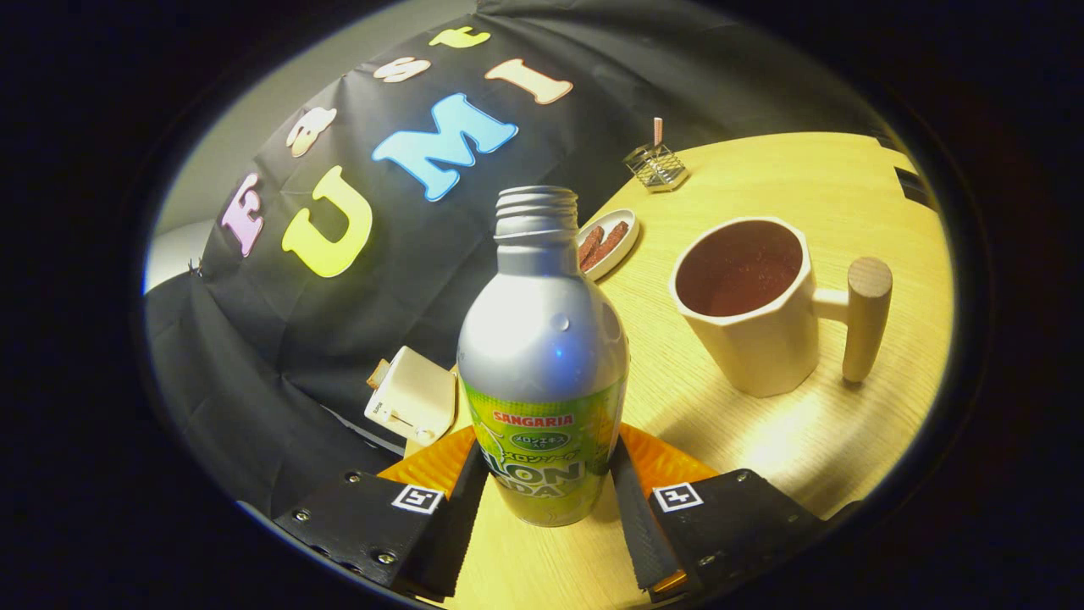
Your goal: Take the bottle from table, then pour the juice into the cup, finally place the bottle on the coaster
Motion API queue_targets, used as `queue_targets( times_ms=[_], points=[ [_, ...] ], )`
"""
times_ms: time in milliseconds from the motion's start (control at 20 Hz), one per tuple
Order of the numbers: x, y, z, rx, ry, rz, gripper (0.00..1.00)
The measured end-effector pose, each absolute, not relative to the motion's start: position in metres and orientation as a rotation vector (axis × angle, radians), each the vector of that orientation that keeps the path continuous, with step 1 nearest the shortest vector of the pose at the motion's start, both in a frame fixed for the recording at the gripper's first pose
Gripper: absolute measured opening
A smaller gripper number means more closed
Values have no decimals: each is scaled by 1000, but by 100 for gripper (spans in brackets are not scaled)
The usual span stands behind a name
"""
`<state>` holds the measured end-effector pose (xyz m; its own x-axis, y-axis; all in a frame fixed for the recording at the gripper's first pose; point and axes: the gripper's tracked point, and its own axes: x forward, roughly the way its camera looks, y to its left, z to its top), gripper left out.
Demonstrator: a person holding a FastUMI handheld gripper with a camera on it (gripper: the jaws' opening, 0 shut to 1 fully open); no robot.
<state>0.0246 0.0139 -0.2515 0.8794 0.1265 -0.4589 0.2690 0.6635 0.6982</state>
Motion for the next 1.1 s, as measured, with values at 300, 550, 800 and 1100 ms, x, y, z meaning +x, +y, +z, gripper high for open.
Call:
queue_targets(
  times_ms=[300,550,800,1100],
  points=[
    [24,9,-261,929,531,-94,75],
    [27,13,-269,1015,570,-87,75],
    [28,13,-264,1138,563,-89,75],
    [32,12,-261,1246,558,-122,75]
  ],
)
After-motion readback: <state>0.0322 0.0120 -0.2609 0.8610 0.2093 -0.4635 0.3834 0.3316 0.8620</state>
